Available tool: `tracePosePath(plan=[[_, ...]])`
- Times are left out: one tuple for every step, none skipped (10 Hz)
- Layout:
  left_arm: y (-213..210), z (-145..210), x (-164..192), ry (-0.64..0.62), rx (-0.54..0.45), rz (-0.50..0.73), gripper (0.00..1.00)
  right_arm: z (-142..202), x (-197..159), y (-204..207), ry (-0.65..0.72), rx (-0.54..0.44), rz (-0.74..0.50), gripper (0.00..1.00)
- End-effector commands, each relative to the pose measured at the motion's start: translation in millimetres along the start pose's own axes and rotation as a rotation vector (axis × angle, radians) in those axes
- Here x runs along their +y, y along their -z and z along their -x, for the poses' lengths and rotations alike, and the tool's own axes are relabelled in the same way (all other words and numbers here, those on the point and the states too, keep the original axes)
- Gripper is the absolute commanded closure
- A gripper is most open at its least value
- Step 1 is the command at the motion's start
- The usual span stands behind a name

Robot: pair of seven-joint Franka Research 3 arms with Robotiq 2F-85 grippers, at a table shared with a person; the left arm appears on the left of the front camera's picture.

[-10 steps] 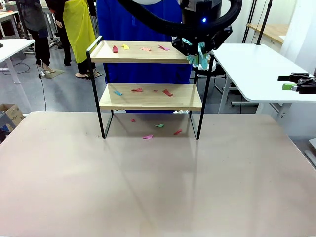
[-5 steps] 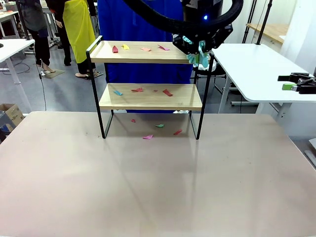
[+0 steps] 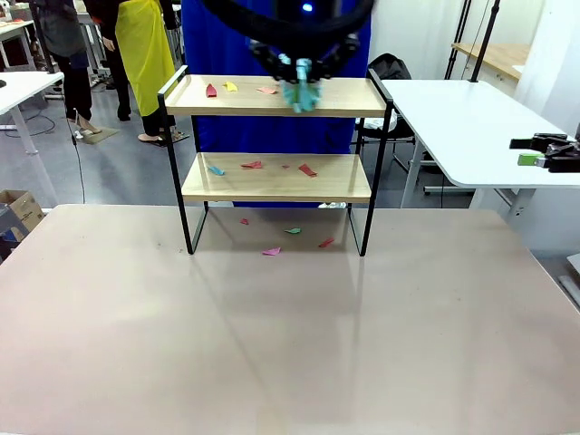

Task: Clean the shelf.
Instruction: Clean the specific section of the Shelf indicated by the human with the Duster.

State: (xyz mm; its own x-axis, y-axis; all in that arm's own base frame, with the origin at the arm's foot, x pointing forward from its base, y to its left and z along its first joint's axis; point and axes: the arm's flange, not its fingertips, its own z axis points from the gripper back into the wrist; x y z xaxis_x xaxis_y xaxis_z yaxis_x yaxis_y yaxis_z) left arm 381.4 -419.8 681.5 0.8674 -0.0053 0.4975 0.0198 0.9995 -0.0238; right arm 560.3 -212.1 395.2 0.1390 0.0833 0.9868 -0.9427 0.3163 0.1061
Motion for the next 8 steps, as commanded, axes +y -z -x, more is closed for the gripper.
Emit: tracePosePath(plan=[[-2,11,50,0.009,0.03,-0.043,0.87,-2,1,1,-0.004,-0.002,0.001,0.0],[-1,16,70,0.021,0.024,-0.078,0.87,-2,1,1,-0.004,-0.002,0.001,0.0],[5,25,89,0.042,0.028,-0.105,0.87,-2,1,1,-0.004,-0.002,0.001,0.0],[12,34,105,0.057,0.027,-0.126,0.87,-2,1,1,-0.004,-0.002,0.001,0.0],[12,40,121,0.076,0.002,-0.187,0.87,-2,1,1,-0.004,-0.002,0.001,0.0],[6,43,140,0.099,-0.027,-0.254,0.87,-2,1,1,-0.004,-0.002,0.001,0.0],[-4,45,160,0.129,-0.052,-0.33,0.87,-2,1,1,-0.004,-0.002,0.001,0.0],[-11,46,173,0.158,-0.081,-0.414,0.87,-2,1,1,-0.004,-0.002,0.001,0.0]])
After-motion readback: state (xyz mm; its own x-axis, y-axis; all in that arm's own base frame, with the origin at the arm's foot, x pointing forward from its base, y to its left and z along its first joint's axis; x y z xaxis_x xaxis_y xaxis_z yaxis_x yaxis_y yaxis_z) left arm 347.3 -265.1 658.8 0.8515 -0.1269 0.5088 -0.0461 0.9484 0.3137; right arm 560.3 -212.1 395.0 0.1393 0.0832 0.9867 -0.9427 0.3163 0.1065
